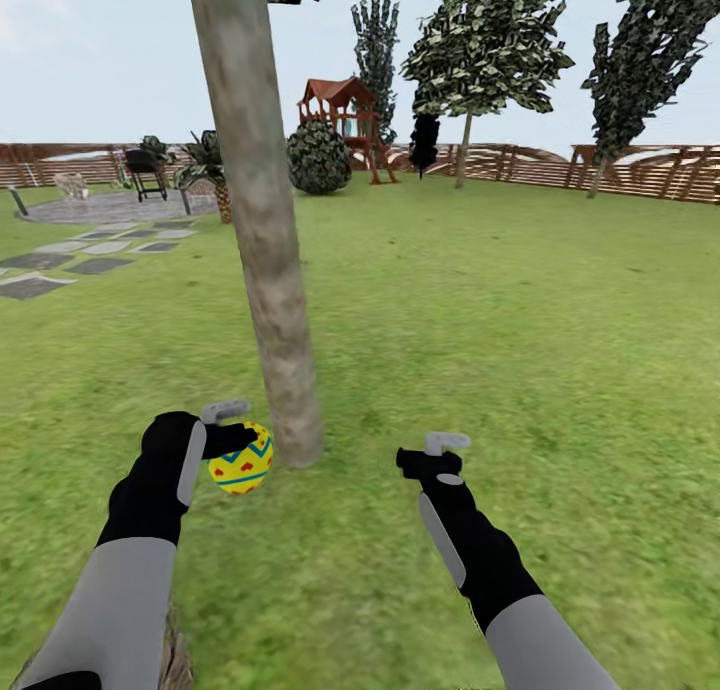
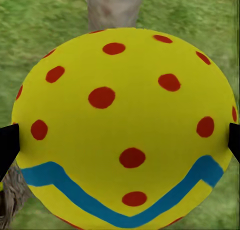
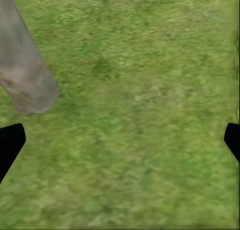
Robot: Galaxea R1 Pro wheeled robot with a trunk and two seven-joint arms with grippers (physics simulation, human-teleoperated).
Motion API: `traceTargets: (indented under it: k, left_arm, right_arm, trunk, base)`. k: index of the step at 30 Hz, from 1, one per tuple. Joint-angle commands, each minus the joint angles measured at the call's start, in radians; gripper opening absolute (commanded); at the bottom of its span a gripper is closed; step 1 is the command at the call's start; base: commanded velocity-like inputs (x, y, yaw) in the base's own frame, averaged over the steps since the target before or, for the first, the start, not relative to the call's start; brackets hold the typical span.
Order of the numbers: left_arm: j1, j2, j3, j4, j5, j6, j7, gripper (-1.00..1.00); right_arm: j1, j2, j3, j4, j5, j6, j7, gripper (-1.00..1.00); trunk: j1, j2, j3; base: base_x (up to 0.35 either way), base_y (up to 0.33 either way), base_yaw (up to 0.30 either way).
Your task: Take the three Easter eggs out of the wicker basket on the lawn in the garden, then place them on the lawn next to a single tree (choose any tree) so that all three eggs are next to the same tree and none are left in the basket.
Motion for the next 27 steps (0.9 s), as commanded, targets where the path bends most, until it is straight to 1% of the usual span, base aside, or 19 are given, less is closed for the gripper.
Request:
traceTargets:
  k: [1, 6, 15, 19, 27]
  left_arm:
    - [-0.001, -0.001, 0.002, -0.001, 0.001, 0.005, 0.004, -1.00]
    - [-0.001, -0.003, -0.016, 0.001, 0.001, 0.005, 0.005, -1.00]
    - [-0.001, -0.005, -0.021, 0.017, 0.001, 0.005, 0.005, -1.00]
    - [-0.001, -0.005, -0.021, 0.018, 0.001, 0.005, 0.005, -1.00]
    - [-0.002, -0.005, -0.021, 0.081, 0.001, 0.005, 0.006, -1.00]
  right_arm:
    - [-0.001, 0.000, 0.003, -0.001, -0.010, 0.002, -0.009, 1.00]
    - [-0.001, -0.001, 0.002, -0.001, -0.010, 0.000, -0.008, 1.00]
    - [-0.001, 0.000, 0.002, 0.000, -0.010, -0.002, -0.008, 1.00]
    - [-0.001, 0.000, 0.002, -0.001, -0.010, -0.002, -0.008, 1.00]
    - [-0.001, 0.000, 0.004, -0.001, -0.009, -0.002, -0.008, 1.00]
  trunk:
    - [0.001, -0.002, -0.001]
    - [0.001, -0.002, -0.001]
    - [0.001, -0.002, -0.001]
    - [0.001, -0.002, 0.002]
    - [0.001, -0.002, 0.013]
  base:
    - [-0.002, -0.291, -0.123]
    - [-0.001, -0.291, -0.030]
    - [0.007, -0.309, -0.002]
    - [0.123, -0.305, 0.000]
    - [0.197, -0.277, 0.000]
